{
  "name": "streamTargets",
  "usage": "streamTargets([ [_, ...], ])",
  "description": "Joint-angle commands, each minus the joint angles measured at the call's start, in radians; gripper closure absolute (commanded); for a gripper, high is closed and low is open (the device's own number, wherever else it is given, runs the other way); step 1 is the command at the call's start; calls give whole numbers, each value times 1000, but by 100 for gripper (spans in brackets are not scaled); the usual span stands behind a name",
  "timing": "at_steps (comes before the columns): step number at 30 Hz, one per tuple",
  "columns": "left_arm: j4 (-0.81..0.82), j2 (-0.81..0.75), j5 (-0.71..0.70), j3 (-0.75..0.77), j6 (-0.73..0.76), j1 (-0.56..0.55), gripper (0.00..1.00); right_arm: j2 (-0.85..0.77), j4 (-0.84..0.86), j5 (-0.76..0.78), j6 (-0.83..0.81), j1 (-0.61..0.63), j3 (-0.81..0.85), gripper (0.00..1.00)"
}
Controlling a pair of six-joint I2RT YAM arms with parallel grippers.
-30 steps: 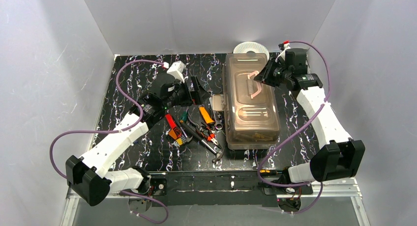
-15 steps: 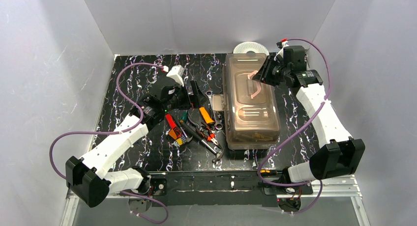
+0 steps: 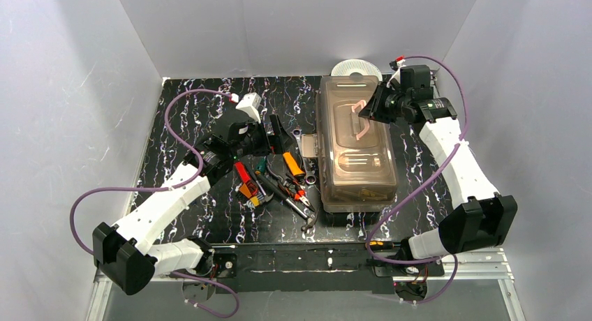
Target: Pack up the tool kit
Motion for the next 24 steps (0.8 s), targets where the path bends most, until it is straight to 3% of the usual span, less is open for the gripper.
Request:
streamTargets([
  [1,-17,-38,-12,-15,18,7,2,9,19,-16,-4,4,-4,83],
  [4,-22,-40,-18,-16,23,7,2,5,16,-11,-2,4,7,99],
  [17,-6,-24,1,-18,-4,7,2,-57,-122,30,-29,-39,249,99],
  [24,56,49,95,-104,-144,-20,2,-93,-133,-3,-42,-115,236,99],
])
